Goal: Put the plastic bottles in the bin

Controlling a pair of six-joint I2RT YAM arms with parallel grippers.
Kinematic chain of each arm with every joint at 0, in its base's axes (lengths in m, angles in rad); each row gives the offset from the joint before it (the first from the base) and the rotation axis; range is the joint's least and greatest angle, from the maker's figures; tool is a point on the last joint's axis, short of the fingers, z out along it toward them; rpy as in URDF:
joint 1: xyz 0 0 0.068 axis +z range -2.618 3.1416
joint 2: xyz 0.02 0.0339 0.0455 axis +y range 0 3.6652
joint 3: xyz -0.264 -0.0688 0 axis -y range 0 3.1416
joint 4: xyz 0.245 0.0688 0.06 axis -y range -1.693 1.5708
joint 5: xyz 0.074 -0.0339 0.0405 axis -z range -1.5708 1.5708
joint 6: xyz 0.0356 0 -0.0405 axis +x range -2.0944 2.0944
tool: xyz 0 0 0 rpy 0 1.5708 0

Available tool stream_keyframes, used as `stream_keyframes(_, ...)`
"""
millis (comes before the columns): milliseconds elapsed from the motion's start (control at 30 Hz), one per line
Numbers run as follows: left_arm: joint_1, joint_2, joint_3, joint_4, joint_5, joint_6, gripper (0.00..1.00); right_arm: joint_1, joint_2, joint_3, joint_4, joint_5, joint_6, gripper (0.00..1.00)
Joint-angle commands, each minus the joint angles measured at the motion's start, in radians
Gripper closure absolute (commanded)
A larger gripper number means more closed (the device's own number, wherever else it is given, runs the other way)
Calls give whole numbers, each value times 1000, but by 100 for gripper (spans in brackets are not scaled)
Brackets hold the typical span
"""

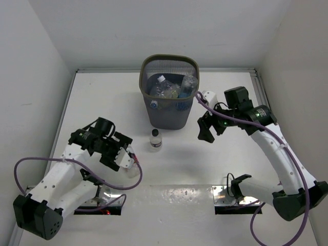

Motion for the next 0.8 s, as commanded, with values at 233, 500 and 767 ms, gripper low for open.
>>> stream_keyframes(233, -323, 164, 4, 149, -106, 6, 1, -65, 25, -1, -13, 5, 32, 13)
stream_keyframes(500, -488, 256, -46, 129, -195, -67, 5, -114, 39, 9, -36, -5, 35, 13)
stream_keyframes(767, -543, 385, -154, 204, -295, -160, 6, -126, 39, 7, -27, -4, 34, 13)
